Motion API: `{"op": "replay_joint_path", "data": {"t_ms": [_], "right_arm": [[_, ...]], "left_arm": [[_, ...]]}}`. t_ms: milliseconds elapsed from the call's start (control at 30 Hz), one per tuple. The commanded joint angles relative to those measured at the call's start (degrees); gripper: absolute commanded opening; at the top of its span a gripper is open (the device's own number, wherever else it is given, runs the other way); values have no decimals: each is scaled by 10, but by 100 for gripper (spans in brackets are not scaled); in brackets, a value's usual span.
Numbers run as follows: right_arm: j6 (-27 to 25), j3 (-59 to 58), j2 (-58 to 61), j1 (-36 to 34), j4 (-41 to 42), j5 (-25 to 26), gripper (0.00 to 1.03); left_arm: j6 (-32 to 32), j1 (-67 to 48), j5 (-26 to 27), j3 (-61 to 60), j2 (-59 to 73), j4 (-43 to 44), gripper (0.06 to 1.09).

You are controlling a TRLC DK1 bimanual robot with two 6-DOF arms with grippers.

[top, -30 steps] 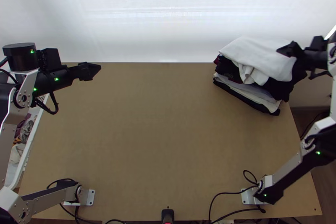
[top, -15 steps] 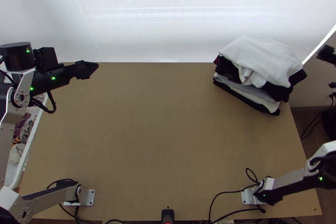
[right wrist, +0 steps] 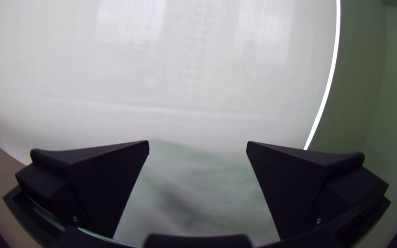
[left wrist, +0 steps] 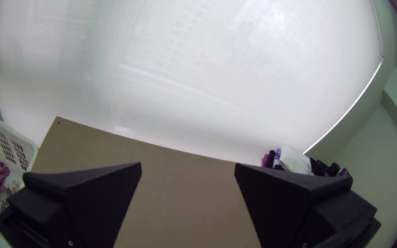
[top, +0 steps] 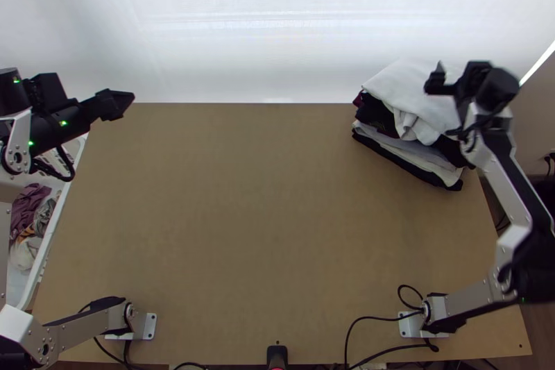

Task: Fold the t-shirt

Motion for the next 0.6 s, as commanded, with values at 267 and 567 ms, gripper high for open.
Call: {"op": "replay_joint_path", "data": {"t_ms": [267, 567], "right_arm": [[10, -51, 34, -27, 45, 47, 99], [17, 118, -139, -25, -134, 38, 99]], "left_arm": [[12, 66, 5, 25, -26, -1, 104], [11, 108, -35, 39, -49, 46, 104]]}}
